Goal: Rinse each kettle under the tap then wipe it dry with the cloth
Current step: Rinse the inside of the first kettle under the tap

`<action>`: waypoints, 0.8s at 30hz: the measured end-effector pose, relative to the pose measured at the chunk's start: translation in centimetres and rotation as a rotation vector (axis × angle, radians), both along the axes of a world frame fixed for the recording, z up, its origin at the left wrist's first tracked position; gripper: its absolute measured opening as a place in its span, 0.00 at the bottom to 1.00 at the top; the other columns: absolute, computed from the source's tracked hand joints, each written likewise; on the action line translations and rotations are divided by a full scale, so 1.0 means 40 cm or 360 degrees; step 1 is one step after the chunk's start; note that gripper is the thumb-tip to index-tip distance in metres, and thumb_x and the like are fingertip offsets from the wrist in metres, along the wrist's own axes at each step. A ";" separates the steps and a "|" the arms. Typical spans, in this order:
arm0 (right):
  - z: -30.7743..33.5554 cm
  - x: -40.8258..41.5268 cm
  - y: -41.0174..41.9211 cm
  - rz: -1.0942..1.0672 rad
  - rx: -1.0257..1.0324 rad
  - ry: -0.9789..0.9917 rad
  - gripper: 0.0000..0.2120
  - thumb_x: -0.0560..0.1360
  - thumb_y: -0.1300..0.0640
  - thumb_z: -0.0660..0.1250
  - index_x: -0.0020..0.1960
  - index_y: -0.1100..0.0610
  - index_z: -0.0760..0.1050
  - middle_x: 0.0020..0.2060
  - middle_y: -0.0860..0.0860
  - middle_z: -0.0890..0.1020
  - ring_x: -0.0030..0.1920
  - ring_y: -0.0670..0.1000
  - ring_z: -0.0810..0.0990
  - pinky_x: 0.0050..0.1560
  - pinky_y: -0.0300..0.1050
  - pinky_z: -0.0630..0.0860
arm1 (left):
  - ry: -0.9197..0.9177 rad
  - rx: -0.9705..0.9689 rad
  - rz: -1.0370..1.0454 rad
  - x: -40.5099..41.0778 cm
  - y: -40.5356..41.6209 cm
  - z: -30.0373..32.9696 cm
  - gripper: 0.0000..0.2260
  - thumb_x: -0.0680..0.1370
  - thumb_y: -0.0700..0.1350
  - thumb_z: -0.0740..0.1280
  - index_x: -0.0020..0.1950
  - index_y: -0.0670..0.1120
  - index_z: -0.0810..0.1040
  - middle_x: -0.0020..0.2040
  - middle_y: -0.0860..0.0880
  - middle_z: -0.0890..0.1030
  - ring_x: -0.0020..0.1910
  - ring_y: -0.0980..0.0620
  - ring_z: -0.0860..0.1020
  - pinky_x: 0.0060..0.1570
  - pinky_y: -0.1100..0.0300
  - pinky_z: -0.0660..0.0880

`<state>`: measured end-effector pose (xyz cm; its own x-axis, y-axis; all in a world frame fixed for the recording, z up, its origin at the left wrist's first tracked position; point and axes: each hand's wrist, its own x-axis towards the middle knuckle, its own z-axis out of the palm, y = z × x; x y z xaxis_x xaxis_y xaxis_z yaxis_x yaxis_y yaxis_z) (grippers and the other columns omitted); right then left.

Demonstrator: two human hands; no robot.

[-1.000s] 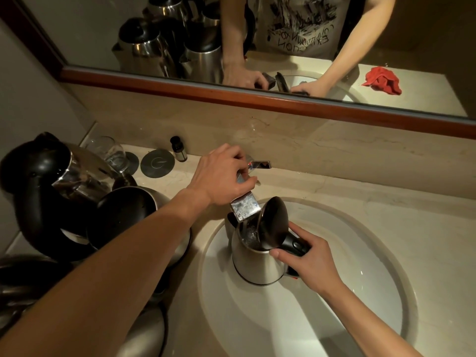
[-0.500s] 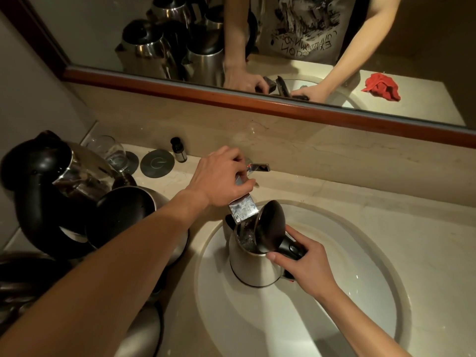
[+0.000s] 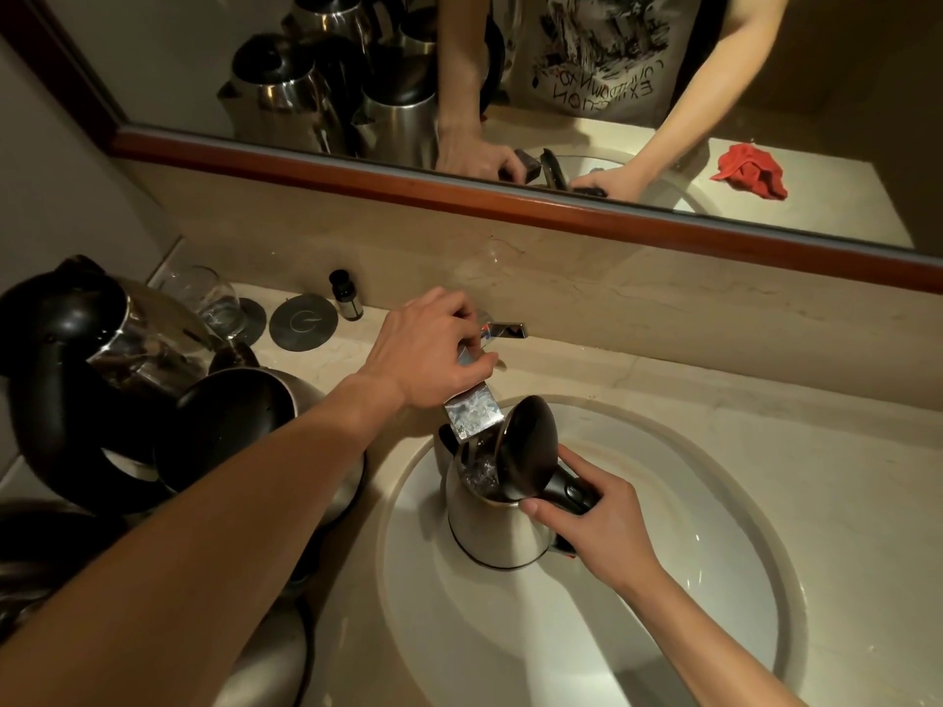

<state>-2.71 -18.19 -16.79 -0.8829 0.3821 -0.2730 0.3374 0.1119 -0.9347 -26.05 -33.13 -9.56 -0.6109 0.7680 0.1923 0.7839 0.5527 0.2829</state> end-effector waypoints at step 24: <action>-0.003 0.001 0.009 -0.0009 -0.0022 -0.0045 0.38 0.57 0.40 0.83 0.67 0.35 0.79 0.40 0.41 0.86 0.32 0.38 0.79 0.45 0.44 0.74 | -0.0031 -0.0002 0.0006 0.008 0.000 0.012 0.11 0.73 0.62 0.61 0.37 0.57 0.73 0.48 0.56 0.75 0.51 0.56 0.69 0.40 0.59 0.59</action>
